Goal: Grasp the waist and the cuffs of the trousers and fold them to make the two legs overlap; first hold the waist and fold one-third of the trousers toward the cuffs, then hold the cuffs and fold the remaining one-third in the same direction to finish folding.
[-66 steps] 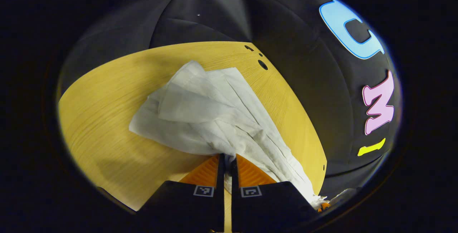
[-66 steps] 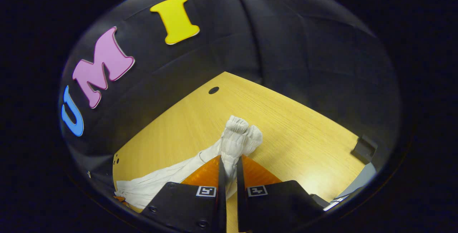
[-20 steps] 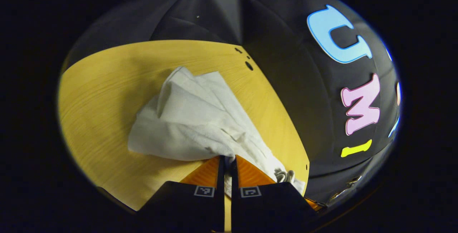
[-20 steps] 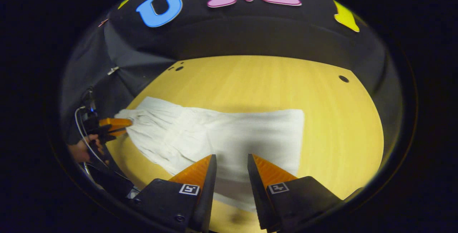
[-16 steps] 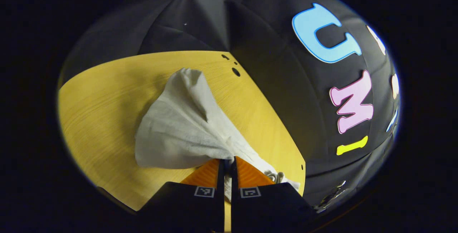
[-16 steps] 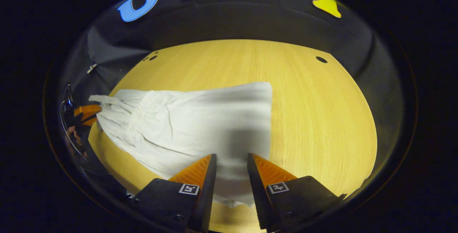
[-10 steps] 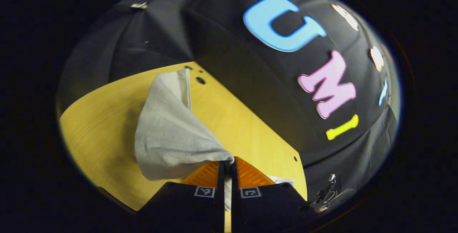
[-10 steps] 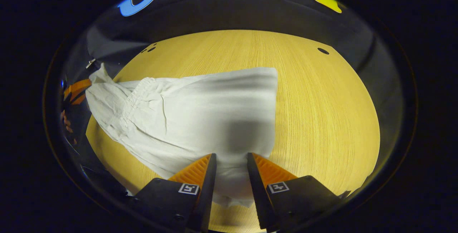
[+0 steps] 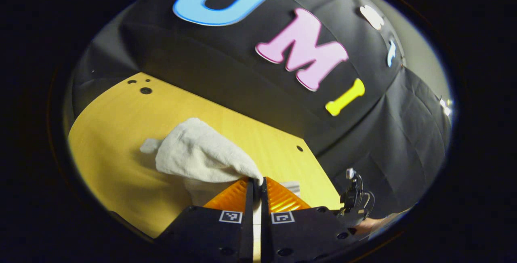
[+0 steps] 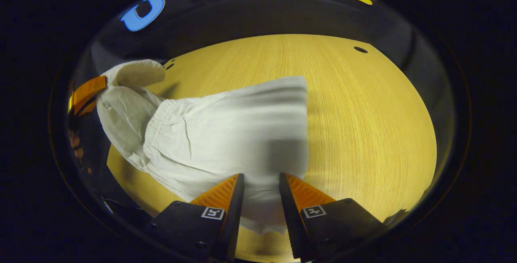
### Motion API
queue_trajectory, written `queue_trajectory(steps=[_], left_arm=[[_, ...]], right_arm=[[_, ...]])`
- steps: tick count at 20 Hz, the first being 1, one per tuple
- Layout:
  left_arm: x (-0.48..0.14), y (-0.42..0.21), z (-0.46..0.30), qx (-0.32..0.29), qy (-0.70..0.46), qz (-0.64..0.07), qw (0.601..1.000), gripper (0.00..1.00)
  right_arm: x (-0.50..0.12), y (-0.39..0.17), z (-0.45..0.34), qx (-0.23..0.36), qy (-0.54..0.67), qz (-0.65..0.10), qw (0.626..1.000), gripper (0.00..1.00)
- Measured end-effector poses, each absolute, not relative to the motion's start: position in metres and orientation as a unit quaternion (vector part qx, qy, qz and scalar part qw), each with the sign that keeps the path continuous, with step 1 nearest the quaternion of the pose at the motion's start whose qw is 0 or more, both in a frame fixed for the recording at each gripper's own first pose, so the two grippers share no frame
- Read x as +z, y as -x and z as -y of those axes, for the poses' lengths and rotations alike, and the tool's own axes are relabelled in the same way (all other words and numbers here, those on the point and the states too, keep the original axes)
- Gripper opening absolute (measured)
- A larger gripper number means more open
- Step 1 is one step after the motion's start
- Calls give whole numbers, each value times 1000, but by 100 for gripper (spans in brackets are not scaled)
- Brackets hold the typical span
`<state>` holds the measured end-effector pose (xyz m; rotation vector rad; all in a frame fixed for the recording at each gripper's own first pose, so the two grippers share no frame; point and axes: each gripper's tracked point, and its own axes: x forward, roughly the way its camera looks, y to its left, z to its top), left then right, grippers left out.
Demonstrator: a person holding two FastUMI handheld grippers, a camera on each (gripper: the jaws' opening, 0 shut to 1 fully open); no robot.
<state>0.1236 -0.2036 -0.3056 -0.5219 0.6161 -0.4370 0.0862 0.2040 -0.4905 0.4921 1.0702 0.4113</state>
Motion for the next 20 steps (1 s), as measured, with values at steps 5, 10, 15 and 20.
queue_trajectory(steps=[5, 10, 15, 20], left_arm=[[-332, -105, 272, -269, 203, -337, 879, 12], [-348, -90, 322, -314, 168, -363, 861, 12], [-400, -53, 346, -369, 89, -415, 827, 12], [-457, -34, 339, -368, 53, -472, 799, 12]], right_arm=[[-496, -83, -210, 173, -283, -512, 792, 59], [-500, -83, -211, 185, -249, -505, 805, 59], [-498, -82, -213, 195, -262, -504, 799, 59], [-492, -82, -205, 190, -304, -501, 788, 59]])
